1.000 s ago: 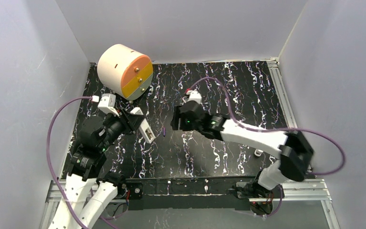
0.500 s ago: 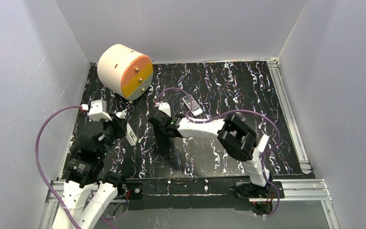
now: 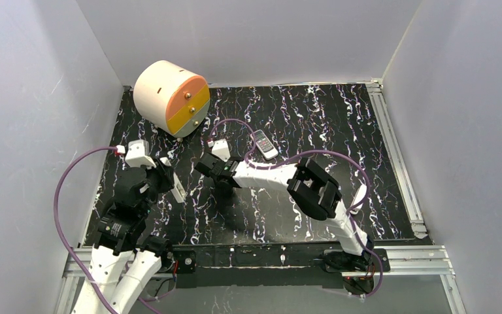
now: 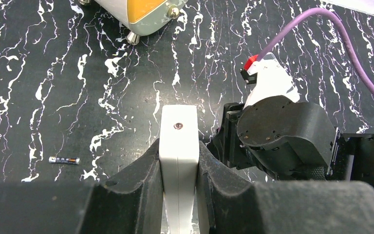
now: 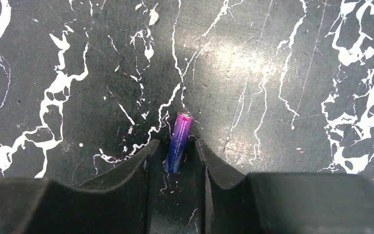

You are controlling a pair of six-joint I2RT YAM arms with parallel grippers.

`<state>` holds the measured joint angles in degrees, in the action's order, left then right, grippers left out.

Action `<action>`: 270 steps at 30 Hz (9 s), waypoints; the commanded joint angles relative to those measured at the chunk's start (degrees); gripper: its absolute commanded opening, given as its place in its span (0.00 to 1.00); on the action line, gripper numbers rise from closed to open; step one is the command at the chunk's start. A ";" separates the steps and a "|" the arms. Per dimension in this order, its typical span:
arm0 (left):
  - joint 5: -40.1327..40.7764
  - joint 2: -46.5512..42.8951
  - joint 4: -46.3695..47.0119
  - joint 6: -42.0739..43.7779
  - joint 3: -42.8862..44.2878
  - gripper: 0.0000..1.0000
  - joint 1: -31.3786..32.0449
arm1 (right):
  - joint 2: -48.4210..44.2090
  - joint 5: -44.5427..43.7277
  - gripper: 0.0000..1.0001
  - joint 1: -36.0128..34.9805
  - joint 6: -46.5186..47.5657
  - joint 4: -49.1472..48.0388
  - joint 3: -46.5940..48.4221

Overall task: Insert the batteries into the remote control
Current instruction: Pick up the battery from the center of the board, then load the battery into the remote control.

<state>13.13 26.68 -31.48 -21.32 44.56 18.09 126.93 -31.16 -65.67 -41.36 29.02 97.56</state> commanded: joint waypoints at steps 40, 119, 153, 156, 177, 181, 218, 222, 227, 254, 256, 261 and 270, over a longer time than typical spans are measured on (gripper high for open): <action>-45.24 31.29 28.73 -22.67 -3.20 0.00 -0.03 | -47.92 18.81 0.15 10.80 -2.68 -16.13 -37.38; -50.46 39.68 37.21 -40.42 -0.18 0.00 0.69 | -42.87 32.71 0.27 4.92 5.06 -3.81 -27.54; -51.62 38.67 37.55 -40.80 -1.35 0.00 -0.15 | -47.31 26.88 0.43 4.27 2.77 -4.67 -26.69; -51.71 38.55 37.55 -40.81 -1.40 0.00 -0.18 | -48.41 25.27 0.44 4.28 1.88 -5.29 -27.19; -53.36 33.54 45.98 -57.53 2.48 0.00 -0.25 | -74.83 16.83 0.96 4.29 -16.53 -55.92 -58.10; -52.27 33.04 50.88 -67.58 2.22 0.00 -0.24 | -76.39 16.65 0.97 4.24 -18.55 -58.60 -59.36; -49.43 28.78 67.07 -84.53 -6.84 0.00 0.02 | -68.39 18.01 0.68 4.30 -29.42 -65.98 -54.40; -49.34 28.74 67.42 -84.52 -6.96 0.00 -0.04 | -67.67 18.66 0.58 4.26 -29.29 -64.17 -53.28; -49.78 28.57 67.97 -82.72 -6.19 0.00 -0.02 | -67.70 18.11 0.50 4.32 -29.10 -61.42 -52.82; -56.65 29.22 64.65 -54.31 2.68 0.00 -0.03 | -74.72 17.77 0.78 4.24 -20.05 -57.48 -57.19; -57.40 29.75 64.39 -53.37 2.92 0.00 0.02 | -74.97 19.88 0.77 4.32 -18.39 -59.05 -57.66; -57.32 29.44 63.38 -51.83 2.77 0.00 0.00 | -73.77 24.79 0.71 4.36 -15.70 -59.22 -57.73; -57.14 28.40 62.74 -51.79 2.89 0.00 -0.05 | -73.51 22.97 0.43 4.38 -16.35 -58.75 -59.89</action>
<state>-43.09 56.86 30.63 -74.06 44.97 17.85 53.89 -7.40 -61.49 -58.19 -27.14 39.11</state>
